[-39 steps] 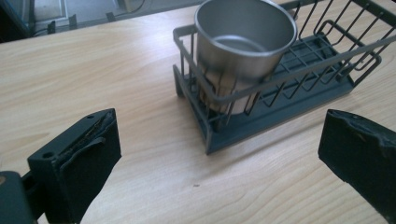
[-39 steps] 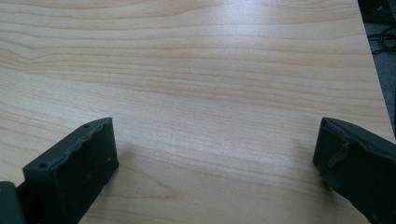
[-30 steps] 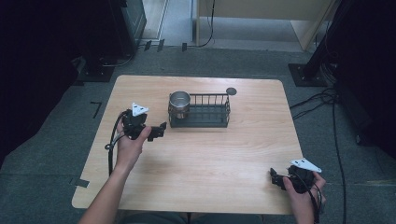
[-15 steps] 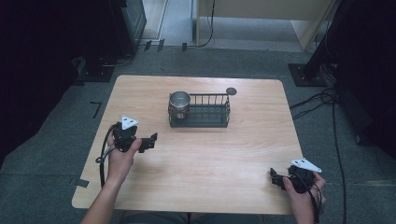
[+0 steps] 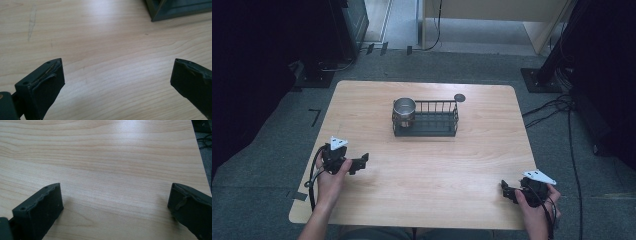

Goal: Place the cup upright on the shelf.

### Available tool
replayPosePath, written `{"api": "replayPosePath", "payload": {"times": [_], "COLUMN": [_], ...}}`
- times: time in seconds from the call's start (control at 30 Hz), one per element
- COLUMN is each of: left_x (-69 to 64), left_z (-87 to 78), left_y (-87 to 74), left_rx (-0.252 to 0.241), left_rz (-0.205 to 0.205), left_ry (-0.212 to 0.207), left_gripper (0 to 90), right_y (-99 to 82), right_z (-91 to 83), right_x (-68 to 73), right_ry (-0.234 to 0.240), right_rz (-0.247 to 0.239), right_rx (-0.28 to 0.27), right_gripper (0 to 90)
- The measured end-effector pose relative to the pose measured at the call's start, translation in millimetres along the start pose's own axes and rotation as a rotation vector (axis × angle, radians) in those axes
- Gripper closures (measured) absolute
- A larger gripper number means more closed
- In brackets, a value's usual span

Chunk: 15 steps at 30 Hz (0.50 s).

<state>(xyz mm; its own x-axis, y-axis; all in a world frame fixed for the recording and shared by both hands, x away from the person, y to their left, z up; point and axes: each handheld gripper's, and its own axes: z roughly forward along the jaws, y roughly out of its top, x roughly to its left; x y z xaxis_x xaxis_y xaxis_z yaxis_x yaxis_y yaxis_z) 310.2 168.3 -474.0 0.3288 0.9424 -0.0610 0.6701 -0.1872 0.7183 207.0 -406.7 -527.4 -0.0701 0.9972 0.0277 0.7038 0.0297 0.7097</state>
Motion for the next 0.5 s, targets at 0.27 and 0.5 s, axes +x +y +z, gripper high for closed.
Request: {"api": "replayPosePath", "payload": {"times": [0.27, 0.5], "left_x": [12.1, 32.8], "left_z": [-3.8, -9.2], "left_y": [-19.4, -43.2], "left_rx": [0.012, 0.011], "left_rz": [-0.011, -0.075], "left_ry": [0.036, 0.054], "left_gripper": [0.0, 0.0], "right_y": [0.0, 0.0], "right_z": [0.0, 0.0], "right_x": [0.0, 0.0], "right_ry": [0.000, 0.000], "right_rz": [-0.001, -0.001], "right_rx": [0.000, 0.000], "right_gripper": [0.0, 0.0]}}
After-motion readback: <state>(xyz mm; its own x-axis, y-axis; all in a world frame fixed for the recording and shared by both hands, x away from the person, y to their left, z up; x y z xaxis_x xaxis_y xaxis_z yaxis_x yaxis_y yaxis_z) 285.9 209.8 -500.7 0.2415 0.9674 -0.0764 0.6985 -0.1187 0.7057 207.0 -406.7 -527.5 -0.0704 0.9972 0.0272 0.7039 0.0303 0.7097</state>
